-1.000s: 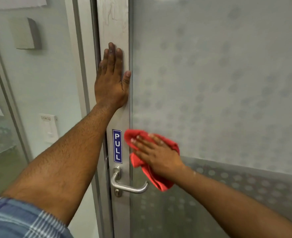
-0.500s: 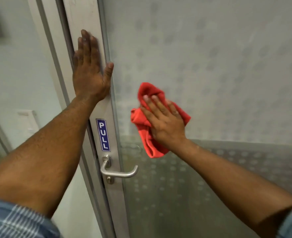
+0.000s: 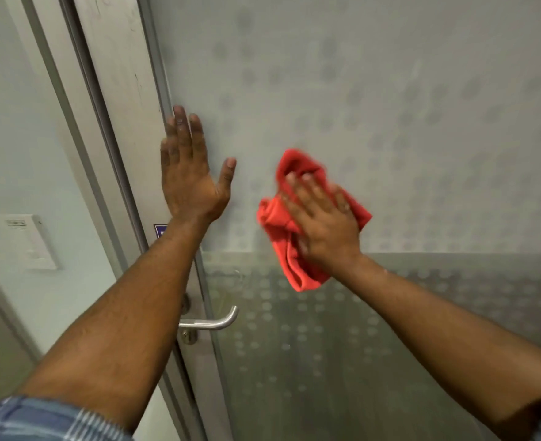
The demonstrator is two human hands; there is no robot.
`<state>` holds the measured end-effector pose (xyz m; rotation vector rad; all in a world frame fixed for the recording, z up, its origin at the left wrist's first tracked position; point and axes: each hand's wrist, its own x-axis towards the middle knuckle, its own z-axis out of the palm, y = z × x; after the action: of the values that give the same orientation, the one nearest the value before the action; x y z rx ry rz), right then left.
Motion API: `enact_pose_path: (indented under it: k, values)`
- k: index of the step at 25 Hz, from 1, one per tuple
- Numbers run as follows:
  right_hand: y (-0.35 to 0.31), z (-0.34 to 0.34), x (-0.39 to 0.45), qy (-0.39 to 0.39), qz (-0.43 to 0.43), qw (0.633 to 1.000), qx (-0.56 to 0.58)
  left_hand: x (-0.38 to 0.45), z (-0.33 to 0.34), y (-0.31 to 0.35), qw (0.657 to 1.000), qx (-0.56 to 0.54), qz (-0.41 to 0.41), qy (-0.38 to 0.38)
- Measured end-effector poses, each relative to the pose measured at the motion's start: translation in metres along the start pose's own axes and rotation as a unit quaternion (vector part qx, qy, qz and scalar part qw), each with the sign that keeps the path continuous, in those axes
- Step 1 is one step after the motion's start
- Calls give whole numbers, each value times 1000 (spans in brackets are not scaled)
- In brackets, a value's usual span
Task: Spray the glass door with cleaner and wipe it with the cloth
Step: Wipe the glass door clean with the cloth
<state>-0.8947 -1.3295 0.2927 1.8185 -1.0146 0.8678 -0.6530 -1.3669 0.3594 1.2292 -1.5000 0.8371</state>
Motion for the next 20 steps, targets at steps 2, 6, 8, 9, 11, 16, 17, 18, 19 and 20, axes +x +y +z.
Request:
enact_pose_path:
  k: [2, 6, 8, 9, 11, 16, 17, 18, 19, 20]
  values:
    - [-16, 16, -43, -74, -138, 988, -12, -1, 2, 19, 1000, -20, 0, 8]
    - [34, 8, -134, -156, -212, 965, -15, -6, 9, 53, 998, -35, 45, -3]
    - [79, -13, -142, -107, -109, 988, -17, -10, 12, 73, 997, -36, 74, -8]
    - [101, -25, -133, -66, -27, 997, -21, -12, 15, 86, 995, -36, 88, -10]
    - [134, -43, -97, 40, 145, 989, -13, -14, 20, 115, 994, -34, 106, -12]
    - [94, -22, -98, 4, 100, 995, 19, -14, 26, 163, 993, -28, 117, -4]
    - [86, -14, -129, -49, 14, 999, 6, -15, 28, 169, 993, -25, 120, -3]
    - [84, -8, -164, -108, -66, 992, -3, -16, 28, 174, 992, -23, 121, -3]
    - [89, -6, -201, -166, -126, 978, -4, -17, 28, 178, 992, -24, 122, -7]
    - [100, -9, -233, -216, -162, 963, -5, -18, 29, 182, 992, -27, 123, -12]
